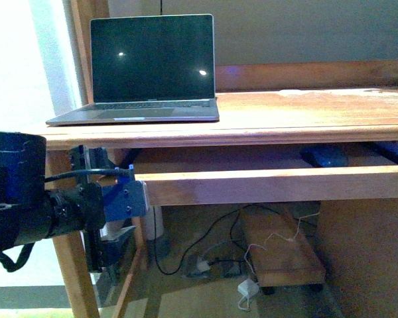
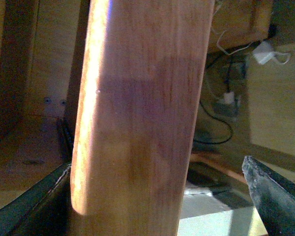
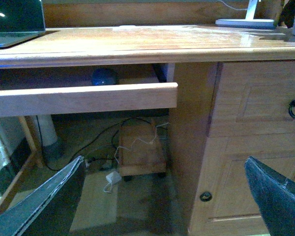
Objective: Place mouse
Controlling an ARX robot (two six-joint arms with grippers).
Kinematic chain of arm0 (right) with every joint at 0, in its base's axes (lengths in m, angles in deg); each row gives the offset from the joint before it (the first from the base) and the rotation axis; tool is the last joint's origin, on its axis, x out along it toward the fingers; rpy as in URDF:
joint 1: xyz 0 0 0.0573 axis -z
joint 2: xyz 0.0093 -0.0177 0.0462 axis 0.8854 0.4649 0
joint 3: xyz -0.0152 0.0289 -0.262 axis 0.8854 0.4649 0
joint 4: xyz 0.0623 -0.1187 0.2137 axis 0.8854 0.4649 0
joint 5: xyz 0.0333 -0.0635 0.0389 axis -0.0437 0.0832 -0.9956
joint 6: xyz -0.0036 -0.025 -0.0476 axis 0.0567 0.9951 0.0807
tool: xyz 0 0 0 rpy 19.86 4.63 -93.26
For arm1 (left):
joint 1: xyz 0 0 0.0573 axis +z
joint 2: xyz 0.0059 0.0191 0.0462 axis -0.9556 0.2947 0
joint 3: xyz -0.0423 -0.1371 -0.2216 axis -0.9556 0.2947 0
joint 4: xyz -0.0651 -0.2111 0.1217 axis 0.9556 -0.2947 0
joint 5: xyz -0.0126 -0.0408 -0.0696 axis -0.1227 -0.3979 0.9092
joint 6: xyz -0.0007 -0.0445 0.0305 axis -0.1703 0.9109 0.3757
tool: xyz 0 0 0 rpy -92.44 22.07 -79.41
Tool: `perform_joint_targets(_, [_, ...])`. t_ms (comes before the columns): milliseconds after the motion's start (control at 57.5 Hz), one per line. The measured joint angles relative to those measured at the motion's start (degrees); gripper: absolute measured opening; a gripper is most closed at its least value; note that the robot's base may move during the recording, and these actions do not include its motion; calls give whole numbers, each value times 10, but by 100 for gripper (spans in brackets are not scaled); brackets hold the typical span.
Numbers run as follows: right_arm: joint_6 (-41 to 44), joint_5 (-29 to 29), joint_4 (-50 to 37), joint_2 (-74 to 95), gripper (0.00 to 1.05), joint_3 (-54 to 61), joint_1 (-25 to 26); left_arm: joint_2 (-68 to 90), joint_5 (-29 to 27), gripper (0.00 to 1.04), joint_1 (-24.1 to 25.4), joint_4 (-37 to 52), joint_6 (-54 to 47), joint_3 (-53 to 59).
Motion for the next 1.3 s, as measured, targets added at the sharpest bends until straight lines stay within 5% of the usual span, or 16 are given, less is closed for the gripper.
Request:
perform_joint_targets(469, [0,0,0,0,97,0,0,-162,91,97,-78,-115,242,135])
perform_joint_targets(921, [0,0,0,0,97,0,0,-236,217,97,-96,-60,649,165])
perform_joint_targets(1147, [0,0,0,0,97,0,0,-292,162,97,-82,58,875,160])
perform_joint_targets(1304, [0,0,0,0,97,0,0,-360,11,97,-71,9,890,155])
